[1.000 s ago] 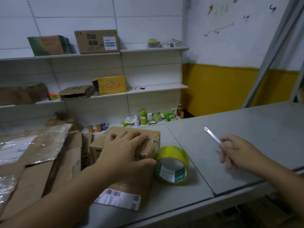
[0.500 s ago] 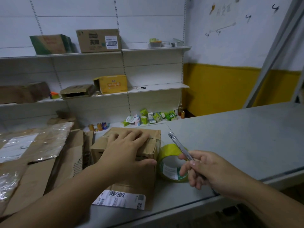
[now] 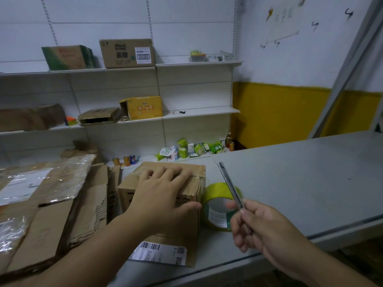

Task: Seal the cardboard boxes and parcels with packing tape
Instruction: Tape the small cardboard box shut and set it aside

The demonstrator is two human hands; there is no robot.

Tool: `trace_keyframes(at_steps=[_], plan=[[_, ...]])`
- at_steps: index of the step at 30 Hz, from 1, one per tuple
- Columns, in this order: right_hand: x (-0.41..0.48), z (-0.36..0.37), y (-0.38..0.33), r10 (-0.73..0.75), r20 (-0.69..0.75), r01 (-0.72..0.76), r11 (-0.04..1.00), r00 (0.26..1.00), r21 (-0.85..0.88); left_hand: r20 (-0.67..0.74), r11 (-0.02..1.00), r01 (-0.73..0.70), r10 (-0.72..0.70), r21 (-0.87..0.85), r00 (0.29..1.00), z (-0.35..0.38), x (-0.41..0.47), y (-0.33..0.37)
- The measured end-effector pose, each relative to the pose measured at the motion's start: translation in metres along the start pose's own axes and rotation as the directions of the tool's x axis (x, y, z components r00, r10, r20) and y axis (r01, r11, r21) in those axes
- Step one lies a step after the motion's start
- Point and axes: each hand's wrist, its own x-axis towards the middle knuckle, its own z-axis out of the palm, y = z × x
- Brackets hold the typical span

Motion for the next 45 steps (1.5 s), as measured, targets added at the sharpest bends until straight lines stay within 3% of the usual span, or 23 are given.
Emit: trace_keyframes(at_steps=[11, 16, 21, 27, 29, 31, 32, 33, 34, 35, 36, 37, 40, 45], plan=[[-0.004, 0.007, 0.023, -0.015, -0.192, -0.047, 0.948, 0.981, -0.315, 0.034, 1.000, 0.018, -0.018, -0.004, 0.999, -0.002, 0.000, 0.002], [-0.003, 0.009, 0.023, 0.067, -0.220, -0.101, 0.984, 0.973, -0.145, 0.070, 1.000, 0.025, -0.026, 0.008, 0.997, -0.006, -0.002, 0.003], [-0.010, 0.009, 0.015, 0.123, -0.121, -0.116, 0.992, 0.985, 0.056, 0.123, 0.999, 0.020, -0.024, 0.034, 0.992, -0.013, -0.002, 0.006], [-0.010, 0.004, 0.017, 0.009, -0.252, -0.007, 1.000, 0.968, 0.007, 0.175, 0.998, 0.059, -0.059, 0.003, 0.983, -0.022, 0.003, 0.009], [-0.010, -0.001, 0.012, -0.015, -0.241, 0.003, 0.999, 0.970, -0.053, 0.076, 0.999, 0.028, -0.025, -0.045, 0.997, -0.025, -0.004, 0.016], [-0.009, -0.010, 0.000, -0.087, -0.241, 0.057, 0.990, 0.967, -0.129, -0.281, 0.951, -0.084, -0.003, -0.298, 0.960, -0.022, -0.020, 0.035], [-0.007, -0.016, -0.007, -0.136, -0.237, 0.092, 0.978, 0.962, -0.189, -0.385, 0.842, -0.130, -0.098, -0.523, 0.918, -0.019, -0.028, 0.049], [-0.004, -0.021, -0.015, -0.176, -0.216, 0.118, 0.960, 0.960, -0.255, -0.301, 0.619, -0.092, -0.242, -0.780, 0.922, -0.019, -0.035, 0.067], [0.000, -0.025, -0.022, -0.196, -0.181, 0.132, 0.940, 0.964, -0.314, -0.083, 0.305, 0.024, -0.331, -0.952, 0.940, -0.016, -0.037, 0.084], [0.005, -0.028, -0.029, -0.201, -0.149, 0.135, 0.921, 0.968, -0.365, 0.158, 0.014, 0.171, -0.322, -0.985, 0.934, -0.011, -0.036, 0.100], [0.010, -0.030, -0.034, -0.207, -0.129, 0.137, 0.901, 0.970, -0.410, 0.350, -0.186, 0.309, -0.260, -0.933, 0.900, -0.004, -0.031, 0.113], [0.016, -0.033, -0.039, -0.218, -0.121, 0.141, 0.879, 0.968, -0.456, 0.471, -0.312, 0.399, -0.204, -0.862, 0.858, 0.004, -0.024, 0.122], [0.031, -0.042, -0.056, -0.243, -0.109, 0.146, 0.825, 0.964, -0.546, 0.600, -0.584, 0.419, -0.153, -0.696, 0.785, 0.017, 0.001, 0.133], [0.047, -0.057, -0.075, -0.169, -0.089, 0.081, 0.792, 0.982, -0.606, 0.674, -0.792, 0.238, -0.271, -0.562, 0.688, 0.017, 0.029, 0.133]])
